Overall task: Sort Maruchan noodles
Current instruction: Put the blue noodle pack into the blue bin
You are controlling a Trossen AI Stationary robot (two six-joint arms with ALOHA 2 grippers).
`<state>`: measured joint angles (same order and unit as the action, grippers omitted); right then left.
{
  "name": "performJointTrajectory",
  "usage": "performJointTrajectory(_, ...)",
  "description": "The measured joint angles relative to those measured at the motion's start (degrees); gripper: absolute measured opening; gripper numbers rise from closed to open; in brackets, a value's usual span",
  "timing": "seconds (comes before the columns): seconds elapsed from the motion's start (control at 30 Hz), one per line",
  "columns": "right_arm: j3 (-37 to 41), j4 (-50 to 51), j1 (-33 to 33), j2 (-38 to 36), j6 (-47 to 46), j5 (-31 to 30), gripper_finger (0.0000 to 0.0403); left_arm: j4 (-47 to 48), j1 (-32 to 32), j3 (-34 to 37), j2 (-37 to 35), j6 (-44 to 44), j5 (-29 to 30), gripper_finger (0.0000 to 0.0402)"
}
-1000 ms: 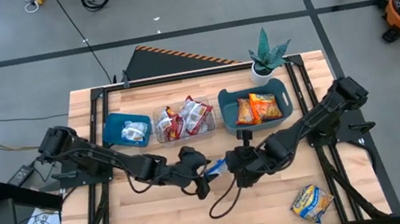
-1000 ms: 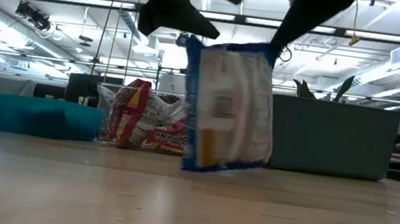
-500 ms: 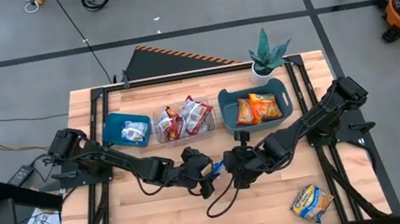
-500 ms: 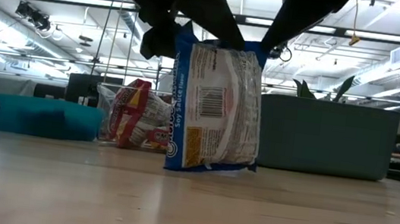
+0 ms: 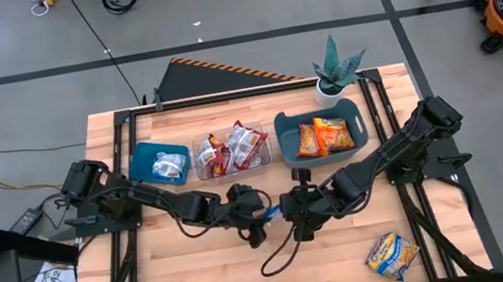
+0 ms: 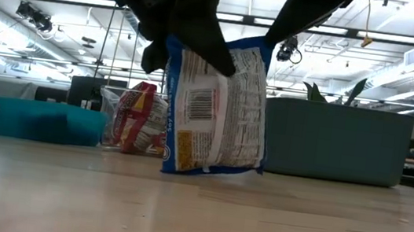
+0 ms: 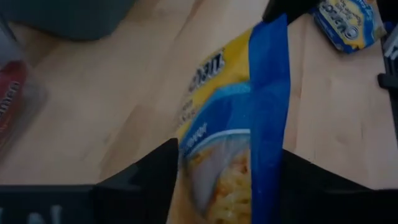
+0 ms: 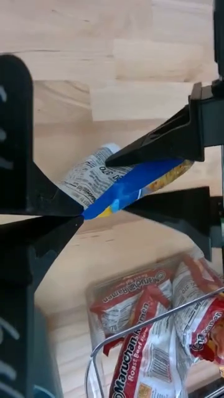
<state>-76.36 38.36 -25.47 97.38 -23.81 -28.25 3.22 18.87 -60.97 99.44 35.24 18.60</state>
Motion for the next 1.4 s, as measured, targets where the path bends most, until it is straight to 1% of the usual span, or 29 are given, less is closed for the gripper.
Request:
performJointTrajectory(0.2, 0.00, -0.73, -0.04, 0.00, 1.90, 1.12, 0.0016, 0.87, -0.77, 0.00, -0.02, -0.17, -3.24, 0.0143)
performJointTrajectory(0.33, 0.00, -2.41, -0.30, -0.02, 4.24, 3.37, 0.0032, 1.07, -1.09, 0.00, -0.02, -1.40, -4.90, 0.0110)
performJointTrajectory(0.53, -0.48, -2.15, -1.62, -0.52, 7.44, 4.31, 0.0084, 1.06, -1.07, 0.00, -0.02, -1.51, -6.31, 0.0074)
performJointTrajectory(0.67, -0.52, 0.06, -2.43, -3.33, 7.22, 3.55, 0.0122, 1.64, -1.09, 0.00, -0.13, -1.49, -8.04, 0.0056)
performJointTrajectory(0.73, -0.59, 1.97, -3.12, -5.30, 5.82, 2.06, 0.0136, 3.08, -1.09, 0.00, -0.88, -1.47, -8.42, 0.0049)
performJointTrajectory(0.83, -0.61, 5.81, -4.92, -7.76, 2.49, -1.26, 0.0146, 5.79, -1.01, 0.00, -2.92, -1.44, -8.52, 0.0044)
performJointTrajectory(1.0, 1.22, 8.00, -9.03, -9.36, -1.94, -8.37, 0.0147, 11.62, -0.97, 0.02, -8.32, -0.54, -8.35, 0.0043)
performJointTrajectory(1.13, 4.99, 7.49, -11.29, -9.49, -5.30, -11.11, 0.0147, 16.37, -0.92, 0.03, -13.39, -0.22, -7.37, 0.0043)
performJointTrajectory(1.23, 8.29, 6.09, -12.15, -9.49, -7.76, -11.31, 0.0146, 19.38, -1.03, 0.02, -17.30, -0.20, -5.01, 0.0043)
performJointTrajectory(1.33, 11.67, 3.04, -12.71, -9.49, -9.37, -11.61, 0.0147, 22.38, -1.54, 0.01, -21.88, -0.42, -1.02, 0.0043)
performJointTrajectory(1.4, 13.42, 1.37, -12.83, -9.49, -9.49, -11.58, 0.0146, 26.18, -2.09, 0.01, -25.17, -0.40, 1.46, 0.0043)
